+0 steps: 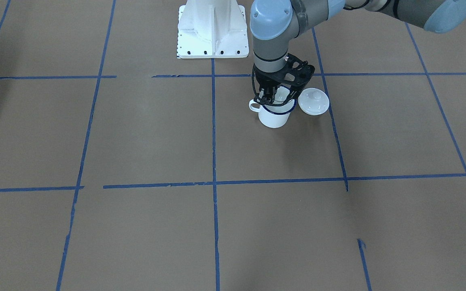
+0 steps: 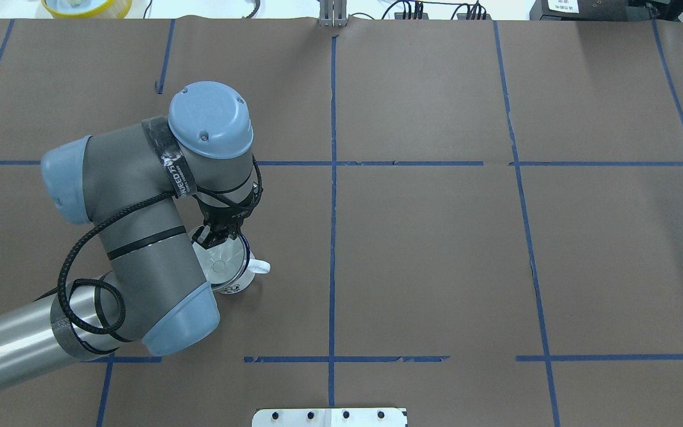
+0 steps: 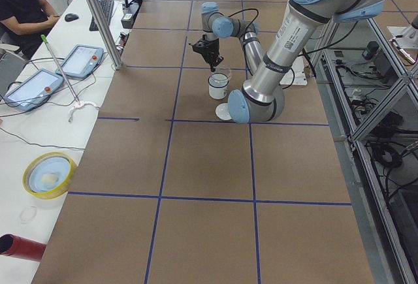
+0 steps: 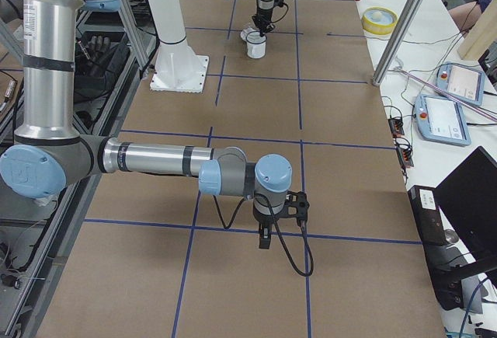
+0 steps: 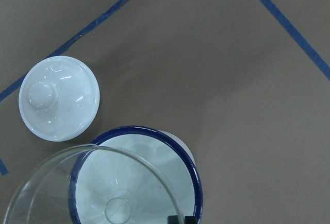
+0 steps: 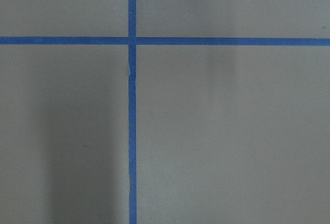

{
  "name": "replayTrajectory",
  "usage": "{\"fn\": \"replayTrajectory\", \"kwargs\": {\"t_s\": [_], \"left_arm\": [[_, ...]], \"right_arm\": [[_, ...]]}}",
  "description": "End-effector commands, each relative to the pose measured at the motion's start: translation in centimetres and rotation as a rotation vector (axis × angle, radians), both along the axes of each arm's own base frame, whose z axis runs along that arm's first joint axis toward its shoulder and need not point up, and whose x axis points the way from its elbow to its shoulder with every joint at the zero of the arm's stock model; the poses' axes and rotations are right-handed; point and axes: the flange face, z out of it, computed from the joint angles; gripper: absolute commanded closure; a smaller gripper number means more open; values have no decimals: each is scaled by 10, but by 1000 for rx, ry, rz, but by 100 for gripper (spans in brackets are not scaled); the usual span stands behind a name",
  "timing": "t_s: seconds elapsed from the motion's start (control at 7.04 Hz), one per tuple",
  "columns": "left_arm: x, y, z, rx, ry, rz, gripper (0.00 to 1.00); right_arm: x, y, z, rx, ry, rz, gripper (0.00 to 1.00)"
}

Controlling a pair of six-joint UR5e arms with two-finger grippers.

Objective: Place funnel on cup
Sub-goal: 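Lower the funnel into the mug mouth and open the left gripper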

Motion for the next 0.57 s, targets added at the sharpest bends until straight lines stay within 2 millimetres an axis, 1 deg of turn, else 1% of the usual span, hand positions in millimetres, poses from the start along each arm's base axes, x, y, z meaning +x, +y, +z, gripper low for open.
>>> {"fn": "replayTrajectory", "kwargs": {"t_s": [0.0, 0.14, 0.43], "left_arm": [[5, -6, 5, 32, -9, 1, 100], [5, -6, 3, 40, -7, -2, 100], [6, -7, 6, 43, -7, -2, 100]], "right_arm": [[0, 0, 0, 0, 0, 0, 0], [0, 0, 0, 0, 0, 0, 0], [0, 0, 0, 0, 0, 0, 0]]}}
